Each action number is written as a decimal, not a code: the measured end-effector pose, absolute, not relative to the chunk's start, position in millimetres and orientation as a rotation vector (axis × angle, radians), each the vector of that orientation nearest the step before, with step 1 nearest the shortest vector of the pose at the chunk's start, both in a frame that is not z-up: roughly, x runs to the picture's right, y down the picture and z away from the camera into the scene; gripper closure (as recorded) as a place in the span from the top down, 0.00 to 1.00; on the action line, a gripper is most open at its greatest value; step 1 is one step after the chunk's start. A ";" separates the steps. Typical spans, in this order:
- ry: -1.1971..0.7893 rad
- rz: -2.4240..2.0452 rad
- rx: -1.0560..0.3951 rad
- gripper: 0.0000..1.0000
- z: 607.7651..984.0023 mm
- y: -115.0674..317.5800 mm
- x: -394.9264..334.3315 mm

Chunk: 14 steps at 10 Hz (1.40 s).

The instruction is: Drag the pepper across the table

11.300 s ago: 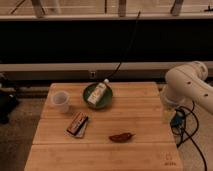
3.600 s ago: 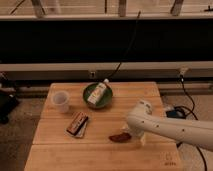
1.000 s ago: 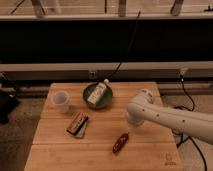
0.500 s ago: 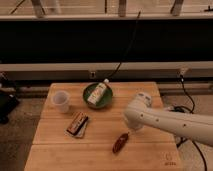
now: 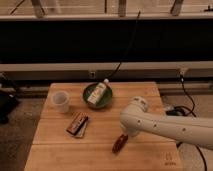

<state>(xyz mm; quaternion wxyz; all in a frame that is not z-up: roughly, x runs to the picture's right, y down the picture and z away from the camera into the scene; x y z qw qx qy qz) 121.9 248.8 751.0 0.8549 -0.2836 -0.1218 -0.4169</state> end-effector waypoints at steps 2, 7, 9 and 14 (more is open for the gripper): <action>-0.278 -0.894 -0.619 0.80 753.8 256.1 110.1; -0.297 -0.898 -0.692 0.71 775.4 274.9 109.5; -0.304 -0.897 -0.699 0.53 778.2 277.1 110.3; -0.314 -0.865 -0.679 0.03 778.8 269.6 120.8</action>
